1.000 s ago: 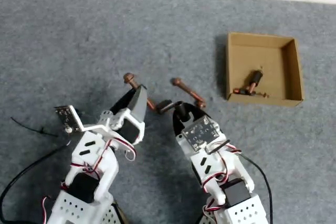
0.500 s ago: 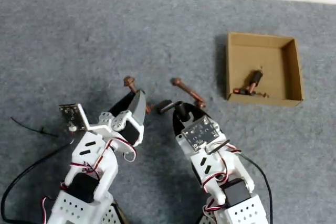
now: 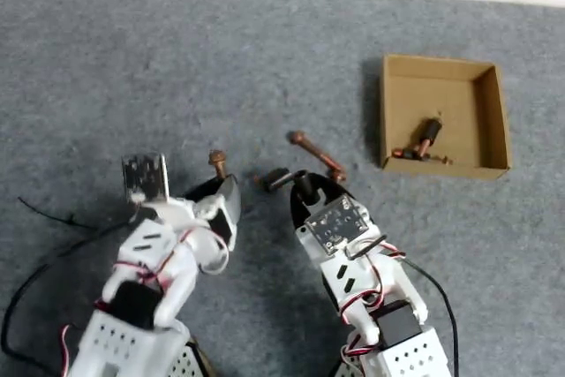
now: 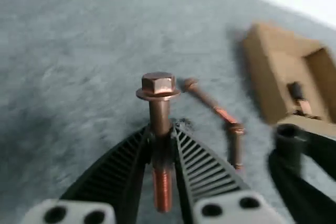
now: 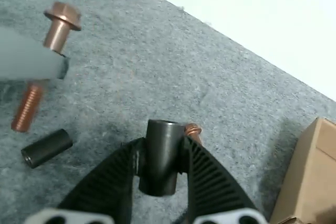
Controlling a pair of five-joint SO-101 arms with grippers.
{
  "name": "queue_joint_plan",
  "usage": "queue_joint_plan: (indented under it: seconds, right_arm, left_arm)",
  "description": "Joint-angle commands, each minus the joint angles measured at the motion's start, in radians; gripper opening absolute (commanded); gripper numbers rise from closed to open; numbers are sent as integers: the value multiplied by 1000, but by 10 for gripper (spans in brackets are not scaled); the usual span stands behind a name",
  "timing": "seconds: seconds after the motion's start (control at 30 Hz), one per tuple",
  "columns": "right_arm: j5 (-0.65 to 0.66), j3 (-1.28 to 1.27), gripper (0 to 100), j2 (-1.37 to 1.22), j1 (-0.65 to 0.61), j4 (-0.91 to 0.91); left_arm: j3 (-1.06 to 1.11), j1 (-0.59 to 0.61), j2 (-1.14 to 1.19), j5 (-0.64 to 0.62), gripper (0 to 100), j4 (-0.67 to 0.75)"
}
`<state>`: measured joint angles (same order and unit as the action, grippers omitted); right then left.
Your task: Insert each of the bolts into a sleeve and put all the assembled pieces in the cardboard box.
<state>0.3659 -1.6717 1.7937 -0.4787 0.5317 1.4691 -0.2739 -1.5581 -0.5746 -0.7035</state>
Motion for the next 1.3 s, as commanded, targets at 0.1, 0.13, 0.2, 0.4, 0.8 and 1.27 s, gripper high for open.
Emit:
queue_joint_plan:
  seconds: [0.1,0.13,0.2,0.4,0.8,1.27]
  right_arm:
    - [14,-105,5,-5,12,-1]
    - [14,-105,5,-5,12,-1]
    - [14,-105,5,-5,12,-1]
    - [14,-104,5,-5,47,-5]
    - [14,-104,5,-5,48,-5]
    - [14,-104,5,-5,48,-5]
  left_arm:
    - [-328,125,627,8,8,28]
    - [-361,145,704,8,8,28]
    - [-433,171,845,8,8,28]
    - [-633,197,1156,11,8,-44]
    - [-934,292,1508,6,7,-216]
    - [-1307,291,1906,6,7,-509]
